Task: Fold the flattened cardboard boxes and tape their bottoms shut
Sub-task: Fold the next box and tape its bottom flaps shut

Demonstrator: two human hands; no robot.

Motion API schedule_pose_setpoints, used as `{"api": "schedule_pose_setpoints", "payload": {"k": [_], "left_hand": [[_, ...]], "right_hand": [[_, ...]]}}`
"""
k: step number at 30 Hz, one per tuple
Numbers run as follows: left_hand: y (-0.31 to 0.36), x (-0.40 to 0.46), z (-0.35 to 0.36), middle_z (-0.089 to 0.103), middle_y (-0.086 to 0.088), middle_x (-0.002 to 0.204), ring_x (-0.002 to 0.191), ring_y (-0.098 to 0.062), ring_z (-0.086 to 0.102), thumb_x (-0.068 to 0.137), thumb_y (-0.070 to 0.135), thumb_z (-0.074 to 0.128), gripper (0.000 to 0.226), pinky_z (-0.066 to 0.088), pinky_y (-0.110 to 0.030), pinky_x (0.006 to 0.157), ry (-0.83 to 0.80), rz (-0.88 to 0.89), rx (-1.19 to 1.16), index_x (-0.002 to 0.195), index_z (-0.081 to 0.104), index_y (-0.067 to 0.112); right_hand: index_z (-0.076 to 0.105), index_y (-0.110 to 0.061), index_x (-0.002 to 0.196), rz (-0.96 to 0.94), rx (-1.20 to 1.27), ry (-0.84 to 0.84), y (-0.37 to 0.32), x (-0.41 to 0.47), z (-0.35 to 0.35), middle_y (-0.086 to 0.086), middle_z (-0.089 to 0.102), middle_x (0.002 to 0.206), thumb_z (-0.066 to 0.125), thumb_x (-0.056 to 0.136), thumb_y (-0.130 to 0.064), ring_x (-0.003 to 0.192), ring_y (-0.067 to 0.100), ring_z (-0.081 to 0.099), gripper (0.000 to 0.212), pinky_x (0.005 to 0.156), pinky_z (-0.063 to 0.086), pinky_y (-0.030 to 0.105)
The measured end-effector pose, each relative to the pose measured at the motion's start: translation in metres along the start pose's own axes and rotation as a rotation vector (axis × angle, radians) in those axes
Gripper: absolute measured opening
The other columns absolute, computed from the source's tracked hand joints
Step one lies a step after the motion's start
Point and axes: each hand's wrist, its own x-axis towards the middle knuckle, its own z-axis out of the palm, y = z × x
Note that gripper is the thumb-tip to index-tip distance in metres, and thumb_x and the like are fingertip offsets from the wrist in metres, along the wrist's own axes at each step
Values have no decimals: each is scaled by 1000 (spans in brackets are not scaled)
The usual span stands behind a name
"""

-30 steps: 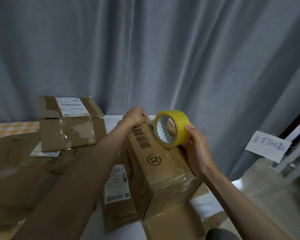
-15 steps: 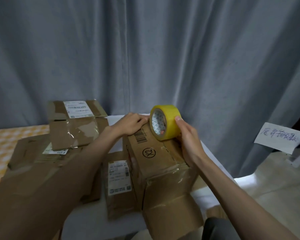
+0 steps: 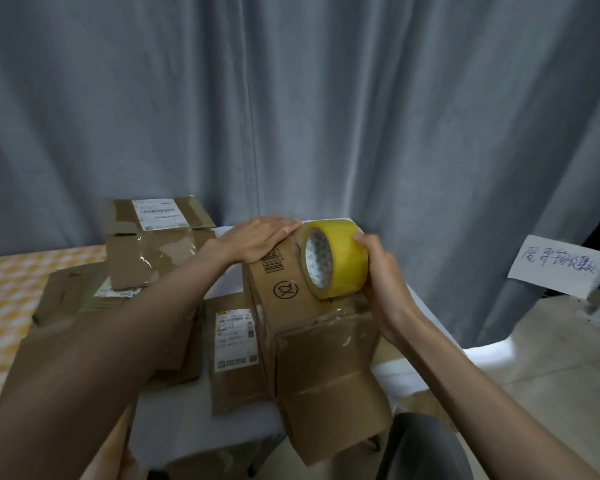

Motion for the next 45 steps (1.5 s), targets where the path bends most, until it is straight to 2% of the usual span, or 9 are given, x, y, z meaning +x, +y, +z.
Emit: {"api": "schedule_pose_setpoints", "payload": {"k": [3, 6, 11, 14, 19, 23, 28, 33, 45], "left_hand": [[11, -5, -3, 43, 4, 153, 140, -14, 40, 109, 35, 24, 45, 27, -23, 113, 66, 95, -2, 149, 42, 25], [22, -20, -2, 45, 9, 150, 134, -10, 45, 109, 35, 22, 45, 33, -23, 108, 97, 97, -99, 150, 40, 28], [11, -30, 13, 28, 6, 160, 147, -5, 25, 107, 35, 12, 53, 16, -26, 123, 32, 168, -111, 153, 34, 24], [5, -22, 14, 29, -1, 161, 148, -10, 25, 102, 38, 10, 61, 13, -26, 124, 38, 108, -122, 153, 36, 16], [6, -9, 18, 27, -1, 160, 140, 0, 18, 98, 31, 11, 61, 3, -14, 117, 61, 17, -132, 153, 31, 14], [5, -10, 21, 30, 0, 159, 144, -6, 23, 98, 31, 9, 62, 8, -25, 123, 71, 16, -149, 152, 34, 15], [4, -8, 19, 20, 8, 163, 150, -7, 14, 99, 39, 3, 61, 6, -33, 125, -9, 12, -85, 156, 22, 28], [10, -7, 12, 14, 12, 163, 151, -7, 10, 110, 30, 9, 48, -1, -26, 121, -61, -14, -67, 157, 17, 31], [14, -12, 15, 10, 17, 161, 144, 3, 5, 109, 30, 9, 47, -6, -22, 115, -38, -40, -43, 156, 15, 34]], "right_hand": [[79, -38, 82, -39, 5, 5, 12, -6, 1, 4, 78, 92, 51, 95, -52, 91, 19, 74, 34, 93, 56, 43], [77, -17, 86, -134, -26, 126, 18, -9, 4, 0, 74, 80, 48, 99, -49, 72, 0, 68, 46, 74, 52, 17], [56, 12, 83, -287, -66, 290, 30, -5, 16, 22, 45, 68, 53, 92, -47, 56, 20, 41, 60, 54, 40, 23], [45, 3, 65, -372, -104, 291, 24, 6, 21, 16, 32, 60, 51, 95, -43, 55, 11, 35, 55, 48, 30, 20], [49, 17, 82, -314, -55, 260, 25, 47, 8, 11, 48, 69, 50, 91, -58, 66, 20, 47, 76, 65, 44, 34], [73, -4, 84, -210, -124, 157, 21, 46, -2, 9, 75, 77, 48, 100, -49, 81, 22, 72, 54, 88, 56, 45], [60, 17, 89, -254, -102, 135, 4, 19, -17, 28, 59, 73, 54, 98, -50, 63, 33, 61, 68, 64, 50, 34], [52, -8, 62, -162, -363, 214, 1, -14, -44, 10, 43, 55, 61, 91, -55, 54, 20, 48, 55, 55, 40, 38], [63, 1, 67, -140, -656, 300, 46, -37, -53, 13, 64, 61, 42, 82, -75, 60, 27, 66, 81, 66, 58, 52]]}}
